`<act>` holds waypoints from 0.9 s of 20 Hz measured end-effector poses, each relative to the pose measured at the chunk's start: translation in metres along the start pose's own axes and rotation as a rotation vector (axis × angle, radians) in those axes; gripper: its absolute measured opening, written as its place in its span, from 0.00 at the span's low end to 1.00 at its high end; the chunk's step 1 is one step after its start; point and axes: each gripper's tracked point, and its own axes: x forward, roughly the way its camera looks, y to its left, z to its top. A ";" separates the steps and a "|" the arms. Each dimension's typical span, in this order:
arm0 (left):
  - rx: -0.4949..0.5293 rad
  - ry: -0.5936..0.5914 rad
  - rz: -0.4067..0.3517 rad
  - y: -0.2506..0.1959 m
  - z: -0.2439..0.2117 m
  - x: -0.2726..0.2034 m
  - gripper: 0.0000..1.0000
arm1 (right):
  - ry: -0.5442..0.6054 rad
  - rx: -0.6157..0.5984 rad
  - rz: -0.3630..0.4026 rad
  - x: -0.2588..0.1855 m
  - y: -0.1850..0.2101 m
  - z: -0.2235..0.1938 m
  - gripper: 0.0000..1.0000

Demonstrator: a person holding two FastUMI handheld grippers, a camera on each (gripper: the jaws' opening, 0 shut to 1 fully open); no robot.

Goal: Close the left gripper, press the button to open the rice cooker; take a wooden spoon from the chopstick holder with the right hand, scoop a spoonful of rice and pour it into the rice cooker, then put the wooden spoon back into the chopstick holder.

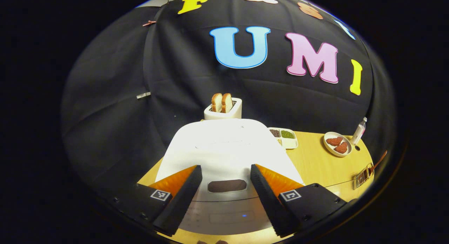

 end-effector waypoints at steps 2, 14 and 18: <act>-0.064 -0.097 0.003 -0.008 0.023 -0.028 0.97 | -0.007 -0.012 0.005 0.004 -0.002 0.009 0.99; -0.041 -0.357 -0.072 -0.019 0.033 -0.219 0.95 | -0.180 -0.002 -0.231 -0.064 -0.030 0.054 0.98; 0.024 -0.349 -0.182 -0.034 -0.006 -0.262 0.95 | -0.148 0.059 -0.287 -0.103 -0.018 0.017 0.98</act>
